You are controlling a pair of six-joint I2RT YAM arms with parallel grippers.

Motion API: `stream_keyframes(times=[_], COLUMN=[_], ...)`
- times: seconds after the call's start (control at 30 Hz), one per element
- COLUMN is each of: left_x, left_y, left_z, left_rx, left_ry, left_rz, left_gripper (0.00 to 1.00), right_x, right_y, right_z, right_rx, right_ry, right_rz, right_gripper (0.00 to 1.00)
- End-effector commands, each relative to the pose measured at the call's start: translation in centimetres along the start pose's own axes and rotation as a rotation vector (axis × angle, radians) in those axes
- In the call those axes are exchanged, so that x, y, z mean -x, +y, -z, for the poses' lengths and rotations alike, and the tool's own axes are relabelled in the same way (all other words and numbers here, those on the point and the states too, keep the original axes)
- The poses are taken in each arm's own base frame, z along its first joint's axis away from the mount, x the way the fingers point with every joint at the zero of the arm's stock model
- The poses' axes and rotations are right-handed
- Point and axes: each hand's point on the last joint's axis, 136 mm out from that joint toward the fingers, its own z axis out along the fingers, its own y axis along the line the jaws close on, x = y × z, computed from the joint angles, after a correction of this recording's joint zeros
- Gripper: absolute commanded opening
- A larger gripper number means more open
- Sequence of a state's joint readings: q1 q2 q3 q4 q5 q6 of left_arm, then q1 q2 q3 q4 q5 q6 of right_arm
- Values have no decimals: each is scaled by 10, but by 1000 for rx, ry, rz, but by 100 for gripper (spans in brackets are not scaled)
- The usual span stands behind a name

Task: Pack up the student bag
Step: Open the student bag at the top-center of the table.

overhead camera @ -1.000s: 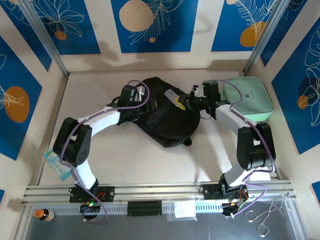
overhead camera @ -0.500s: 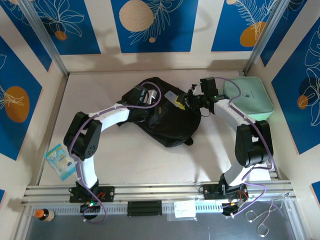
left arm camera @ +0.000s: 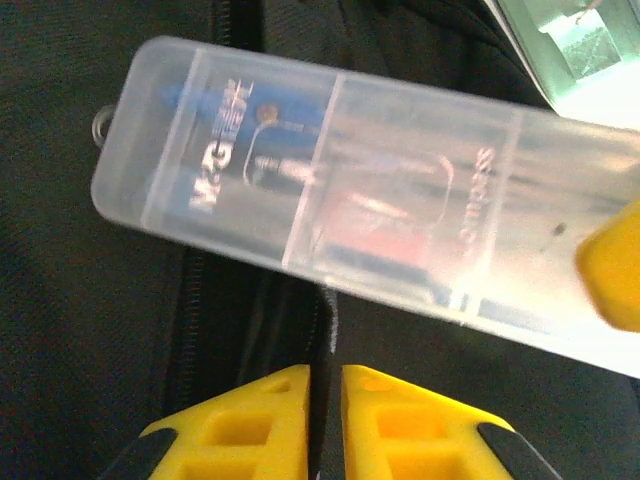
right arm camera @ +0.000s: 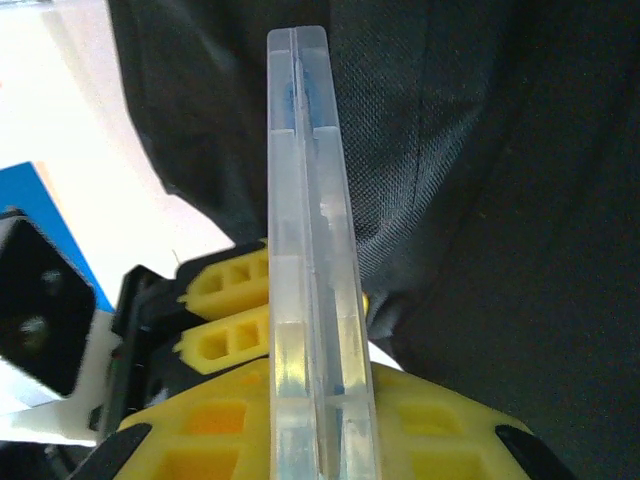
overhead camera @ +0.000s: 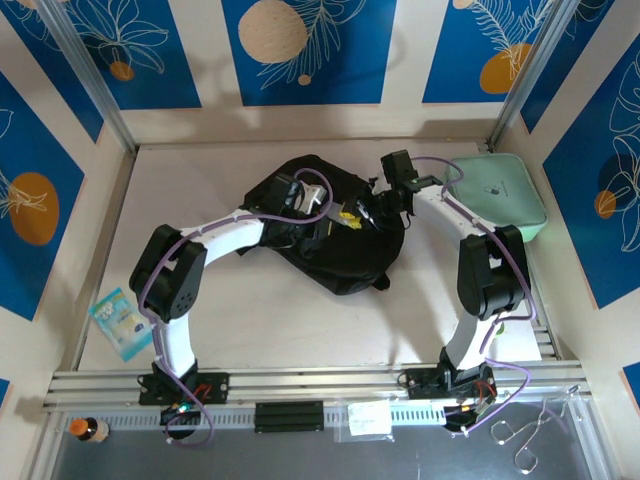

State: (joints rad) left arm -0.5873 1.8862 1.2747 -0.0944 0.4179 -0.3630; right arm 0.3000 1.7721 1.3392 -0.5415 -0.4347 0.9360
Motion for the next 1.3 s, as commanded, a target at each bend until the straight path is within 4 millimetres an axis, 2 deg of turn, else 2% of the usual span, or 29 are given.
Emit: stream_keyframes(times=[0.0,0.1,0.17,0.4,0.53,0.67,0.8,0.97,1.1,1.27], left_x=[1,3,6,18,21,22,13,6,7,8], left_y=[-21,-14,-6,29,37,41,52,80,78,83], left_z=[5,7,10,16,20,20,15,24,9,-8], left_rx=[-68,-19,31,236,289,320,377,570,561,644], left_ry=[13,6,-10,-43,-53,-36,28,82,102,150], left_rz=[-58,-57,-45,18,27,27,57,126,161,140], left_gripper=[18,22,28,30,31,37,44,54,56,56], right_x=[-21,-30,-35,-36,-32,-26,-21,-22,-23,-25], right_y=[-21,-31,-40,-77,-92,-97,-98,-106,-111,-116], right_z=[14,16,14,-1,-11,-16,-19,-20,-20,-21], right_rx=[-103,-118,-126,-152,-180,-192,-185,-203,-210,-219], right_ry=[34,39,42,19,20,9,-2,-9,-10,-7], right_rz=[-61,-83,-100,-152,-178,-176,-149,-154,-158,-162], right_gripper=[4,4,4,4,3,3,2,3,2,2])
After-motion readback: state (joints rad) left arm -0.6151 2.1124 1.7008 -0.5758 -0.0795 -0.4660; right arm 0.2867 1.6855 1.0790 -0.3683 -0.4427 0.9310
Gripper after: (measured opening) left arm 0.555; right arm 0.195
